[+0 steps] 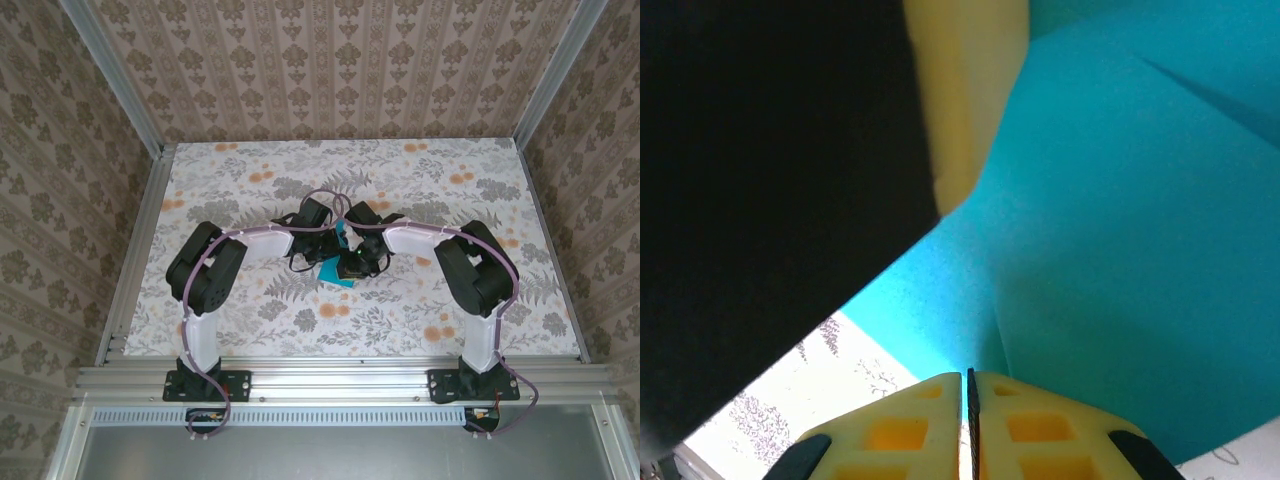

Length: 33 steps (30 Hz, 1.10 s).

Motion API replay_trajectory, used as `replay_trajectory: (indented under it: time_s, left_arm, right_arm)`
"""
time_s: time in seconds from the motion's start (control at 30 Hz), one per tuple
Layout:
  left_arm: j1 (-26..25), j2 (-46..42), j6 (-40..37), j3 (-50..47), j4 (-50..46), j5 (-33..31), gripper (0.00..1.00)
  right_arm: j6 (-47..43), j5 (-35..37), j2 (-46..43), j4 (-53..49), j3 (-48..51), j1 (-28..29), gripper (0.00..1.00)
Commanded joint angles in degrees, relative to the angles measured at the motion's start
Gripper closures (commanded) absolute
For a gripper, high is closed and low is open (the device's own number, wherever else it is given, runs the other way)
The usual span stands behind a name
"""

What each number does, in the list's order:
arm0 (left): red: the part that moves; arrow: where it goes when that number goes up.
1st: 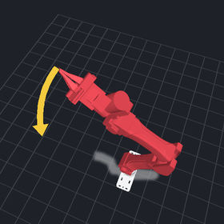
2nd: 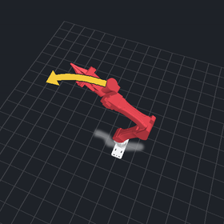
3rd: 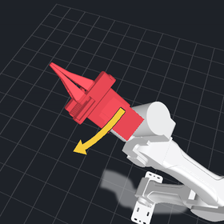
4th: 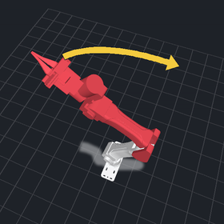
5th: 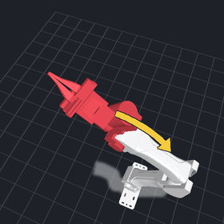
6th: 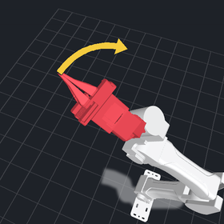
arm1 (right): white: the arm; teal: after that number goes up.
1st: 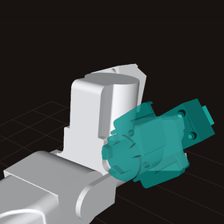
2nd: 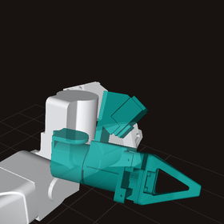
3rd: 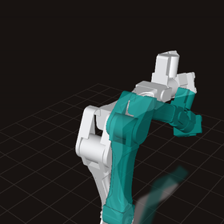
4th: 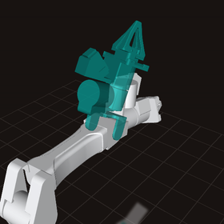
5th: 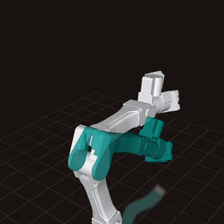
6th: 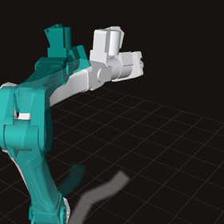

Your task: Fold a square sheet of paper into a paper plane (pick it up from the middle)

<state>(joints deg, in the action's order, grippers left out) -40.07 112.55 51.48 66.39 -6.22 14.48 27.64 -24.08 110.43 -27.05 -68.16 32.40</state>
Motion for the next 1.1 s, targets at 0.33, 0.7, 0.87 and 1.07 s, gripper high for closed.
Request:
replay_trajectory:
  time_s: [0.33,0.7,0.87,1.07]
  left_arm:
    - [0.13,2.88,0.71,-2.24,-5.00,-1.82,0.91]
    - [0.35,3.38,0.04,-2.36,-5.30,-2.07,0.91]
    - [0.58,3.43,-0.26,-2.44,-5.38,-2.13,0.91]
    - [0.53,3.52,-0.64,-2.19,-5.37,-1.92,0.92]
  right_arm:
    - [-1.87,3.35,-0.79,-4.90,1.68,-1.85,0.87]
    - [-0.30,-6.92,-2.06,2.59,9.43,-6.43,0.87]
    - [0.92,-11.61,-4.47,6.86,14.78,-10.48,0.87]
    - [0.63,-14.33,-9.07,7.90,16.75,-13.49,0.87]
